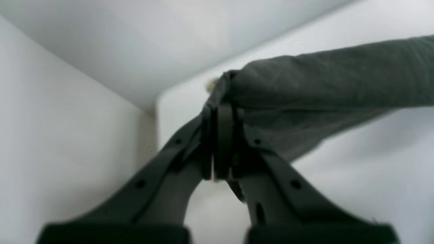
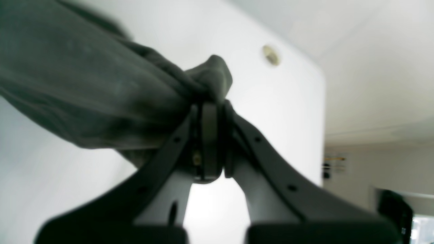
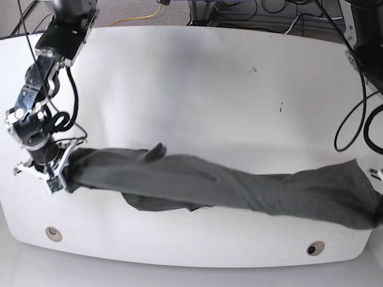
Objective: Layout the t-shirt on the table in an organized manner, then fold the t-shirt properly
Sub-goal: 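Swing the shirt with both grippers and lay it flat on the table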
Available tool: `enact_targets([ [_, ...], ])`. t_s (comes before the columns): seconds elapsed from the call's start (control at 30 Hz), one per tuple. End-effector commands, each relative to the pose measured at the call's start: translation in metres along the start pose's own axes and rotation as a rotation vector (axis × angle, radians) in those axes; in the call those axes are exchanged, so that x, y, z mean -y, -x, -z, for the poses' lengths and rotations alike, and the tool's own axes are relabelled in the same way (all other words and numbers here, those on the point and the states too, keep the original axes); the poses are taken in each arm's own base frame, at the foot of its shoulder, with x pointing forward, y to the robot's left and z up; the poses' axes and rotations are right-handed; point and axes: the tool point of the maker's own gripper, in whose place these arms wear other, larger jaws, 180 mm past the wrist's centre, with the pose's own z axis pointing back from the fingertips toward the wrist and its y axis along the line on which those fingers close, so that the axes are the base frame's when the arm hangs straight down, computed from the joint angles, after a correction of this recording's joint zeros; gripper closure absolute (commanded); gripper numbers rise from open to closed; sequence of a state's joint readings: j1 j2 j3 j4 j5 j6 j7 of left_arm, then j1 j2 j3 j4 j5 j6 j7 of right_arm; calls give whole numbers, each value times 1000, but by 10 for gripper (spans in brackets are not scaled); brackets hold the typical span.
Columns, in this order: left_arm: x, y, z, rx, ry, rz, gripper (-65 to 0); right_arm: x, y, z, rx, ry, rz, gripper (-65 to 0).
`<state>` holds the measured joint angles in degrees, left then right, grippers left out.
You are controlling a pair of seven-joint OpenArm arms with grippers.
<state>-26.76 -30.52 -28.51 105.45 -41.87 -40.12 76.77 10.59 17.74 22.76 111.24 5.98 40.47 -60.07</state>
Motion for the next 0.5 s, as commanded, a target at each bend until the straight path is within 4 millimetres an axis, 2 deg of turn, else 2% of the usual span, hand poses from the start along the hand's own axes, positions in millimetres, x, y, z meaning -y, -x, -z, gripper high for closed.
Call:
enact_targets([
  [0.0,-2,15,-9,-12,-5,-19,0,-6,4,-7,11,4,5,0],
  [0.2,17,85,-21,-152,42,-101,0,-48,48,-11,-73,-76,63,0],
  [0.47,40,158,-44,-344,83,-151,0,-85,76,-17,-93,-150,106,0],
])
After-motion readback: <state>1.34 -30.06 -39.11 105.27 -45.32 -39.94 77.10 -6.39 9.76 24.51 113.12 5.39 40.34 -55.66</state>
